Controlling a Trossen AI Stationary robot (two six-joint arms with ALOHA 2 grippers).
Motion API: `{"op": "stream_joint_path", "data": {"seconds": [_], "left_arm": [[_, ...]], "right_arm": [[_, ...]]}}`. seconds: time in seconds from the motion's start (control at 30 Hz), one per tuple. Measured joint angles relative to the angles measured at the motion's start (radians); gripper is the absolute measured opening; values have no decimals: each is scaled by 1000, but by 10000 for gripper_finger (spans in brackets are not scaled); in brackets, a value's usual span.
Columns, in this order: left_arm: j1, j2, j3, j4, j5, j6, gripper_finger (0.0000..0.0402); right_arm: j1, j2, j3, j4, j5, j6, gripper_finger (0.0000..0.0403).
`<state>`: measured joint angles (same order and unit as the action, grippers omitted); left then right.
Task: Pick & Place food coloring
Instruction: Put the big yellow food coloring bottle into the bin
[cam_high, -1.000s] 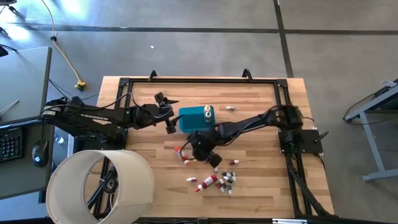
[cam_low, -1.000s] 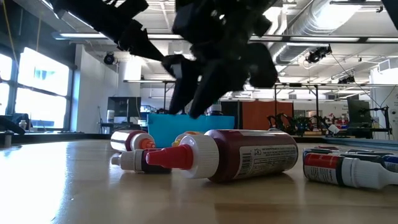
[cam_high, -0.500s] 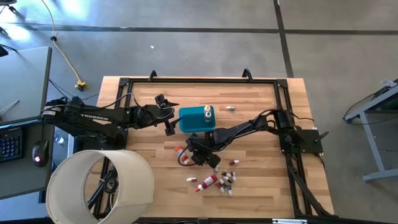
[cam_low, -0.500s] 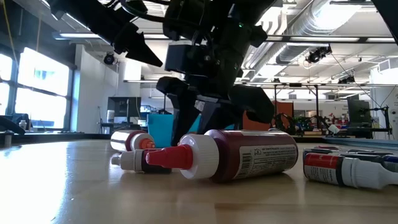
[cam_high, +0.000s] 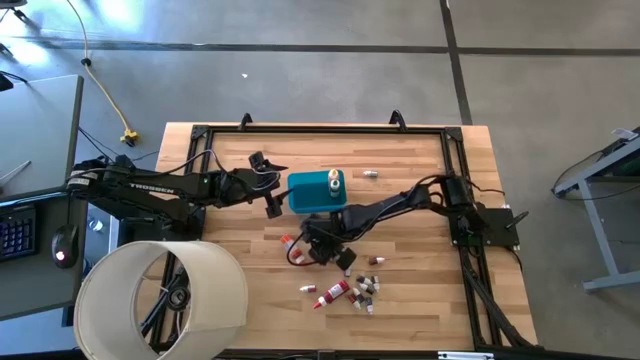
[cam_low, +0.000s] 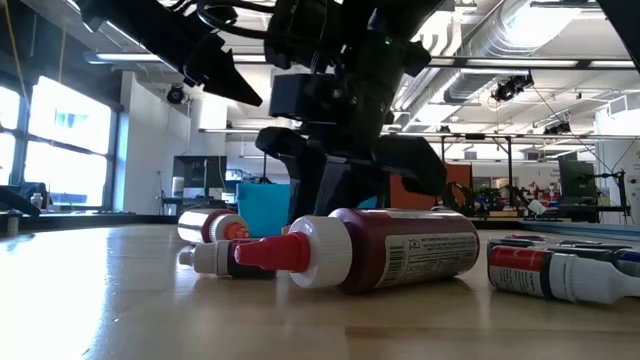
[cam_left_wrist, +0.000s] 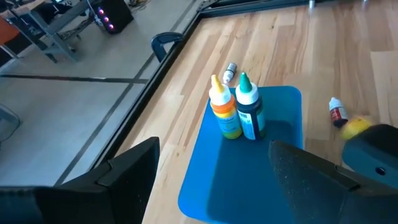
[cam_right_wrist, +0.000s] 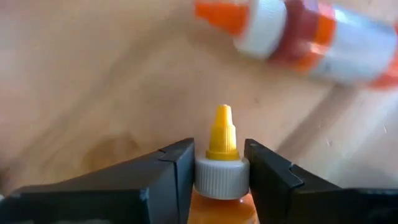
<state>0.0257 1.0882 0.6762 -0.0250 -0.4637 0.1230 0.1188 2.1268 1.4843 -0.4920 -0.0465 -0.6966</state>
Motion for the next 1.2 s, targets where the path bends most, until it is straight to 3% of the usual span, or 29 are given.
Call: {"op": "stream_joint_path", "data": {"seconds": [0.23,0.43,0.53,0.63,0.73,0.8,0.9,1.0,1.03,1.2], "left_arm": [[0,0,0,6,0,0,300],[0,0,0,44,-48,-4,300],[0,0,0,46,-62,-2,300],[0,0,0,47,-63,0,300],[0,0,0,47,-63,0,300],[0,0,0,47,-63,0,300],[0,0,0,57,-63,0,300],[0,0,0,64,-62,0,300],[0,0,0,69,-62,0,300],[0,0,0,95,-62,0,300]], "right_arm": [[-1,-111,-1,13,90,67,114],[0,-315,-2,0,147,76,121],[-51,-437,-74,110,93,146,117],[-124,-542,-242,329,-66,193,116],[-193,-621,-469,652,-81,247,120],[-237,-644,-639,994,-105,297,121],[-284,-592,-870,1544,-152,428,121],[-292,-461,-1015,1964,-111,550,122],[-292,-415,-1036,2047,-88,576,122],[-270,-234,-989,2042,36,612,123]]}}
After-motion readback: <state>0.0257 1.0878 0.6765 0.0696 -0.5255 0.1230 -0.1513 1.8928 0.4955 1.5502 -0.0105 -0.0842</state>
